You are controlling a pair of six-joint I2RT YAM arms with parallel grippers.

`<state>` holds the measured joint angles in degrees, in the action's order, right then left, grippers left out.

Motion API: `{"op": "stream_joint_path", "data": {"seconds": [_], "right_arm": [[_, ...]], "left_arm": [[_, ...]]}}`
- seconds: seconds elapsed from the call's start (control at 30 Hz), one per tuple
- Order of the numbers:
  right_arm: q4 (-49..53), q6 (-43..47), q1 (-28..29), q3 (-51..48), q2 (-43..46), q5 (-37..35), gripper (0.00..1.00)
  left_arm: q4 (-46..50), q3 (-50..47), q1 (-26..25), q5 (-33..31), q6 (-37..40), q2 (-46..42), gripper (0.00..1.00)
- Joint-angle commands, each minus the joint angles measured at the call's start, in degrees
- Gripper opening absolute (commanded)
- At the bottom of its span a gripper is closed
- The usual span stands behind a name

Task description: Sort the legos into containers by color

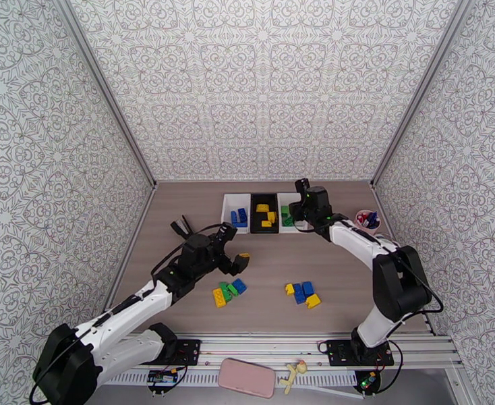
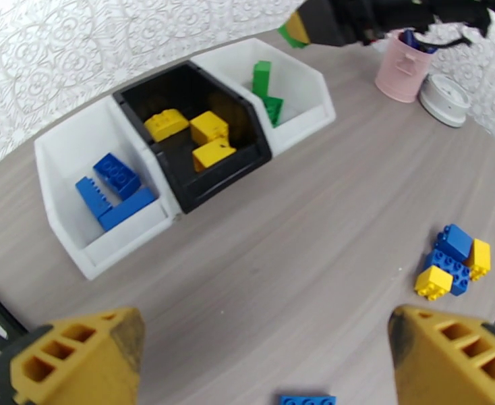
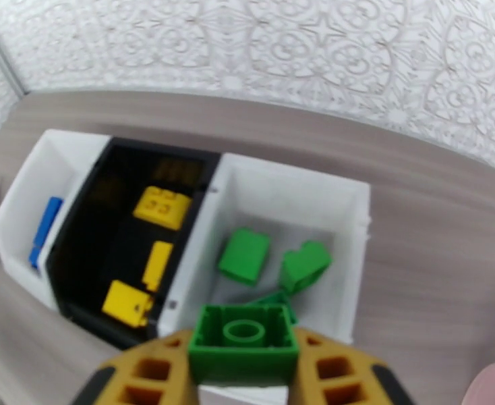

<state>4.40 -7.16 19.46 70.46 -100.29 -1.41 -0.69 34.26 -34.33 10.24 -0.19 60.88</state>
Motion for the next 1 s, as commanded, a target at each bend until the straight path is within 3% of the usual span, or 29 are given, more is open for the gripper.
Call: {"op": "stream_joint_path", "data": {"seconds": [0.0,0.13,0.2,0.43,0.57,0.7,0.97], "right_arm": [[3.4,-1.1,-0.4,4.6,-4.1,-2.3,0.21],[4.4,-0.4,-0.6,8.7,-8.2,-3.0,0.22],[4.1,0.2,-0.6,9.8,-8.9,-2.5,0.28],[1.1,4.9,-0.6,7.0,-5.3,0.8,0.68],[1.1,4.9,-0.6,3.8,-1.2,1.6,0.81],[3.7,2.1,-0.5,-0.6,4.4,2.8,0.85],[13.1,-2.0,0.7,-10.0,15.7,1.9,0.82]], "left_arm": [[-0.5,2.0,-0.6,2.3,2.2,0.8,1.00],[1.7,3.1,-0.6,1.6,2.3,1.5,1.00],[3.4,3.7,-0.8,0.7,2.4,1.5,1.00],[16.4,6.8,-2.9,-5.3,0.3,0.3,1.00],[21.5,7.5,-4.2,-12.0,-5.8,0.2,1.00],[17.9,5.3,-5.4,-7.0,-5.7,-0.9,1.00],[8.4,0.8,-7.2,5.9,4.8,-2.5,1.00]]}}
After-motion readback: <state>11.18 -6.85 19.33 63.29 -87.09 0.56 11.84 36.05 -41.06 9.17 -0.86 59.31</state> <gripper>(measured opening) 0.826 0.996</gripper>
